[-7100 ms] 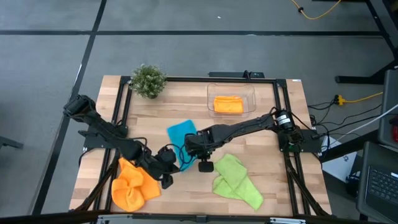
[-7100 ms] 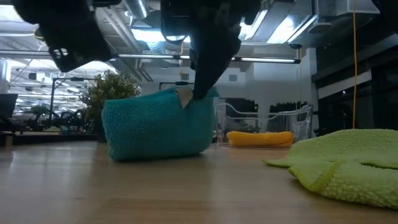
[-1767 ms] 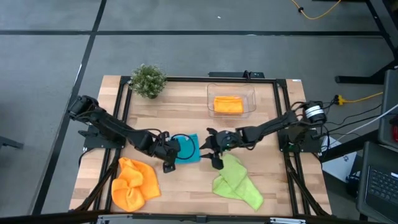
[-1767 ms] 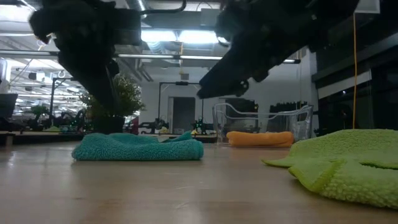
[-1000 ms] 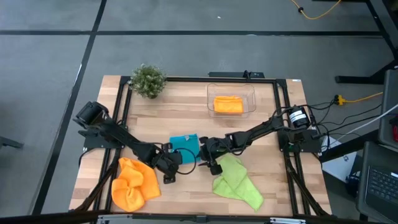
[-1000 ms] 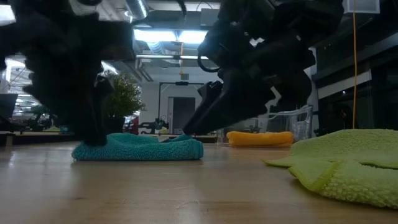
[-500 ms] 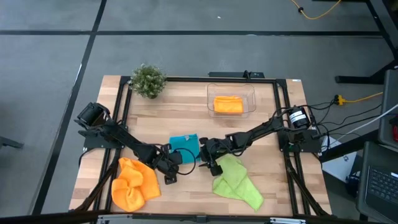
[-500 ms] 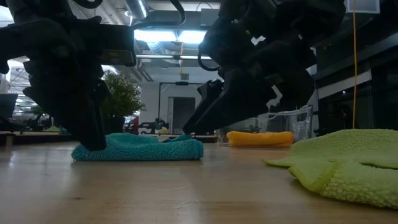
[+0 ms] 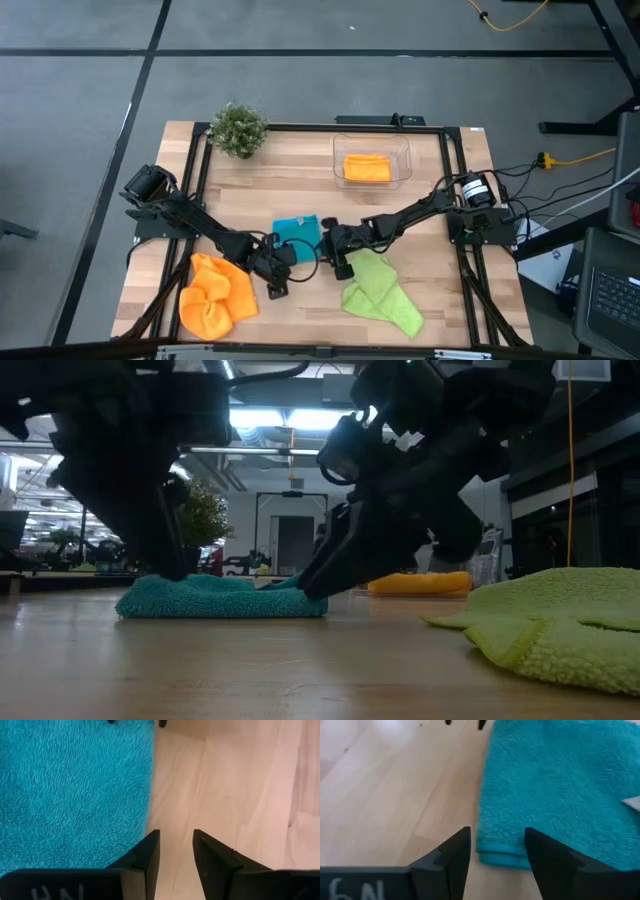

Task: Fold microfiber towels
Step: Fold the blue microfiber cloth

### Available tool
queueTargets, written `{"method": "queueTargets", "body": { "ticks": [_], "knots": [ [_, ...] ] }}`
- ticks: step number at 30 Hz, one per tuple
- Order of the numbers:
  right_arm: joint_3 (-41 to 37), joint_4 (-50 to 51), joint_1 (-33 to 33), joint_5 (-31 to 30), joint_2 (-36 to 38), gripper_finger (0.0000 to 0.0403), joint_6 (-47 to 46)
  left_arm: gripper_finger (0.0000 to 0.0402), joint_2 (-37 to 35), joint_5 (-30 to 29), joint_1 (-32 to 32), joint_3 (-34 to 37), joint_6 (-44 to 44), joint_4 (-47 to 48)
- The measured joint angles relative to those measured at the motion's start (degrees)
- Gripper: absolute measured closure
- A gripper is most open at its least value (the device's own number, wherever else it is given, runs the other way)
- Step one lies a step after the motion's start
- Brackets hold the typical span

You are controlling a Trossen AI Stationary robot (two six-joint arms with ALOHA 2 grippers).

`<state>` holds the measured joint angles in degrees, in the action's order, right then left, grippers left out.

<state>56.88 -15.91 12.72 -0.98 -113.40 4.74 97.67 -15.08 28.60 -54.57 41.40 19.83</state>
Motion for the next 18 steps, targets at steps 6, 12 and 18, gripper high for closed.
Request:
{"method": "queueTargets", "body": {
  "ticks": [6,12,18],
  "knots": [
    [0.0,1.4,0.1,0.0,-0.9,0.0215,-1.5,0.0291,0.0,0.1,0.0,-0.5,0.0,0.3],
    [0.1,1.5,0.2,0.0,-1.5,0.0215,-2.4,0.0289,0.0,0.2,0.0,-0.5,0.0,2.2],
    [0.2,2.1,0.5,0.0,-1.7,0.0215,-4.5,0.0289,0.0,0.2,0.0,-0.5,-1.1,9.2]
  ]
}}
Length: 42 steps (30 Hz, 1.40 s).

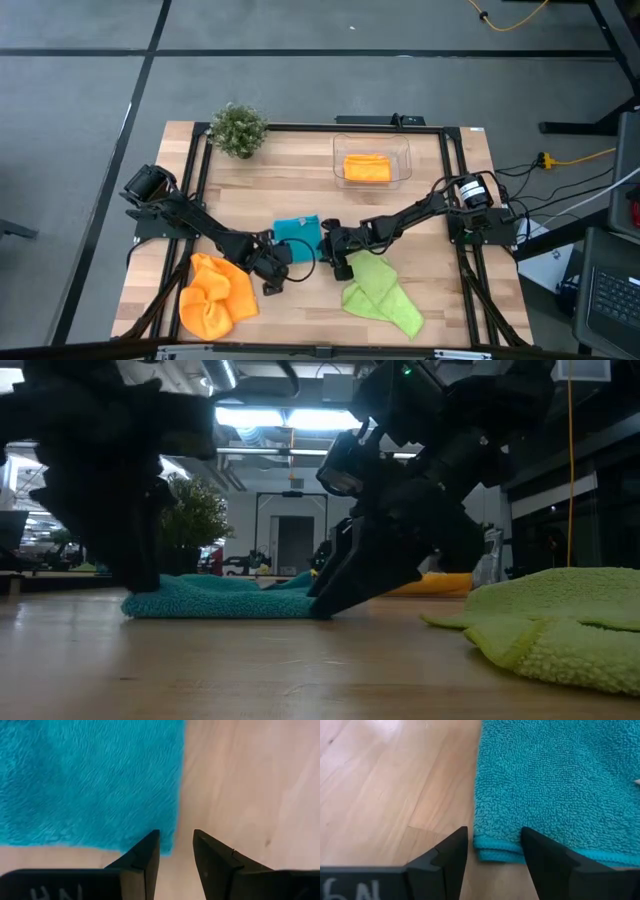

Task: Fold microfiber towels
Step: Fold the blue microfiber cloth

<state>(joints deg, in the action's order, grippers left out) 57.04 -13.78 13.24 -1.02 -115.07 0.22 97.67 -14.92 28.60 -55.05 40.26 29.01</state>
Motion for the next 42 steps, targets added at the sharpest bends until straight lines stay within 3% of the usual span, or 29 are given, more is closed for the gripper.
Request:
{"method": "queueTargets", "body": {
  "ticks": [6,12,18,30,42],
  "knots": [
    [0.0,0.2,0.2,0.0,0.0,0.0215,0.0,0.0288,0.6,-0.6,-0.2,0.0,-5.8,1.7],
    [0.0,0.4,0.2,0.3,0.0,0.0215,-0.1,0.0288,0.6,-0.5,-1.5,0.0,-6.3,1.3],
    [0.0,0.6,0.2,0.4,0.0,0.0215,-0.2,0.0288,0.6,4.9,-3.6,2.2,-1.0,-0.1],
    [2.5,1.7,0.3,-1.3,-0.4,0.0215,-3.1,0.0288,0.6,6.1,-3.3,2.4,1.4,-2.9],
    [10.1,18.2,0.5,-1.8,-0.3,0.0215,-4.4,0.0288,0.6,6.1,-3.3,2.5,1.8,-3.0]
  ]
}}
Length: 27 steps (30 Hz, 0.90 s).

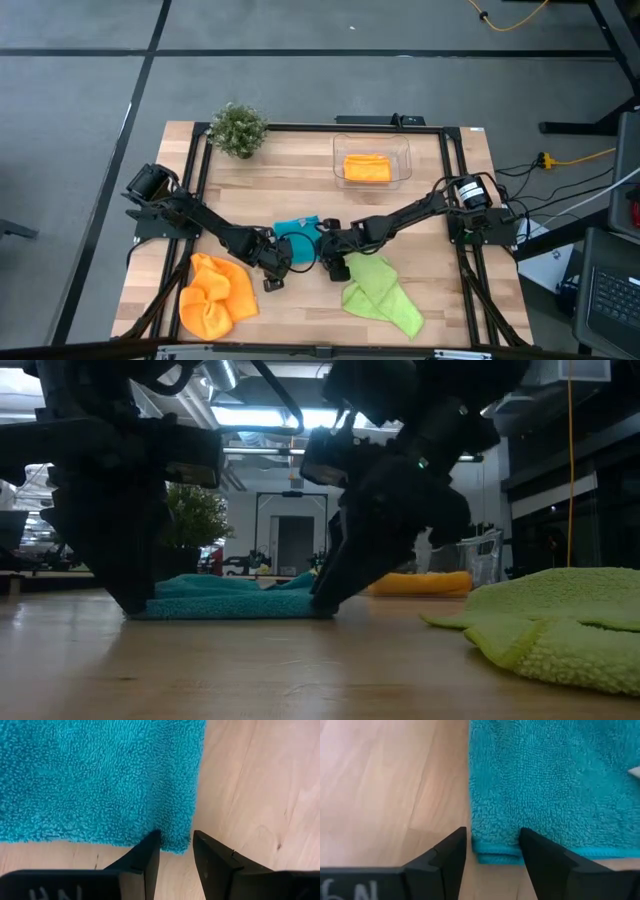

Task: Fold microfiber towels
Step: Fold the blue microfiber cloth

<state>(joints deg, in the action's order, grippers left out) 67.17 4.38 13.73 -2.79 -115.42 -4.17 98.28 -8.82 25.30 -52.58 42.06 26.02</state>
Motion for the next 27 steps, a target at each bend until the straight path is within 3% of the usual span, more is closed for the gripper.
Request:
{"method": "queueTargets", "body": {
  "ticks": [5,18,27],
  "knots": [
    [3.5,2.4,0.2,-0.2,0.0,0.0215,2.8,0.0288,0.0,-0.1,0.0,0.0,0.0,0.0],
    [2.8,-0.3,1.9,2.4,0.1,0.0215,2.6,0.0288,0.0,0.0,0.0,0.0,0.0,0.0],
    [2.8,0.9,1.9,-0.1,-0.5,0.0215,2.8,0.0288,0.0,0.0,0.0,0.0,0.0,0.0]
  ]
}}
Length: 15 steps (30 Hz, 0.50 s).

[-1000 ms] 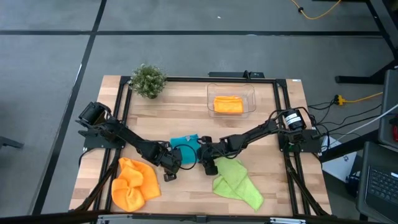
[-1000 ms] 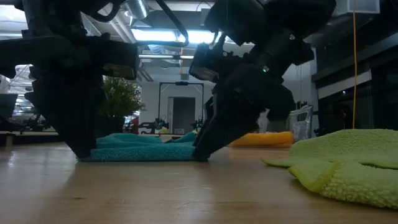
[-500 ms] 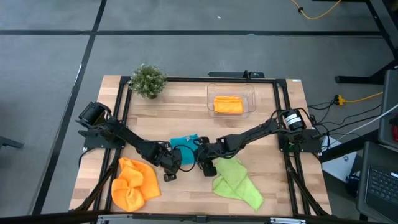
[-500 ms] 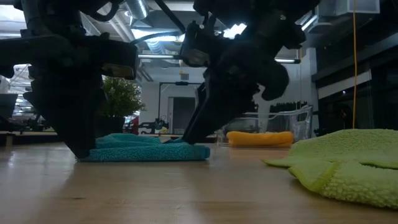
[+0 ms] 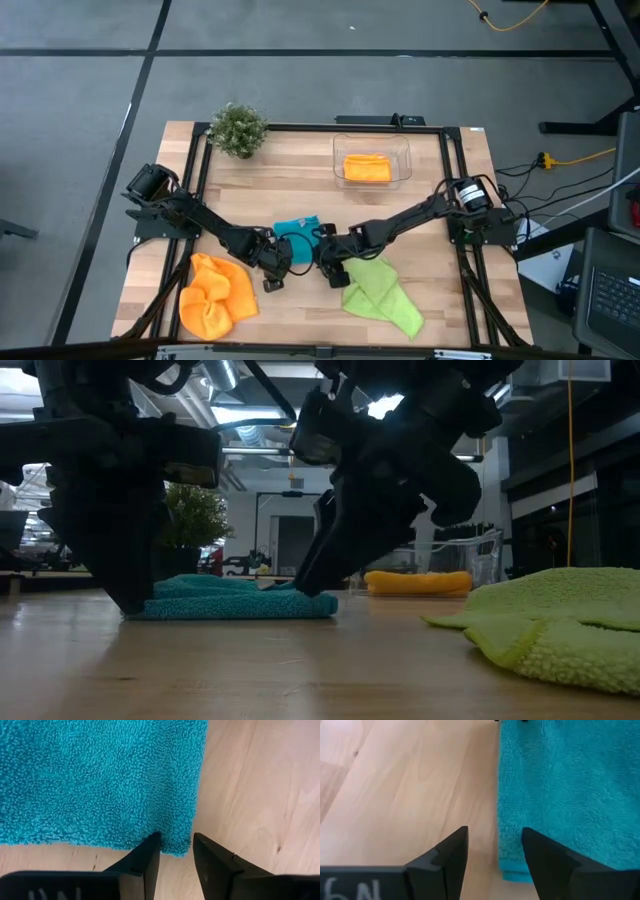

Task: Fold microfiber towels
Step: Fold the blue microfiber cloth

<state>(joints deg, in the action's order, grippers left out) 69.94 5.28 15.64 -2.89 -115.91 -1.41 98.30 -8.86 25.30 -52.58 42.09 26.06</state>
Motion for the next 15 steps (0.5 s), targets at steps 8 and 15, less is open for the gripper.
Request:
{"method": "queueTargets", "body": {
  "ticks": [8,15],
  "knots": [
    [0.3,-0.1,0.0,-0.3,-3.5,0.0215,-1.7,0.0288,0.0,-0.2,0.0,0.0,1.2,0.0],
    [0.2,0.2,0.0,-0.5,-3.8,0.0250,-2.6,0.0275,0.0,4.7,-0.6,0.0,1.3,-0.4]
  ]
}}
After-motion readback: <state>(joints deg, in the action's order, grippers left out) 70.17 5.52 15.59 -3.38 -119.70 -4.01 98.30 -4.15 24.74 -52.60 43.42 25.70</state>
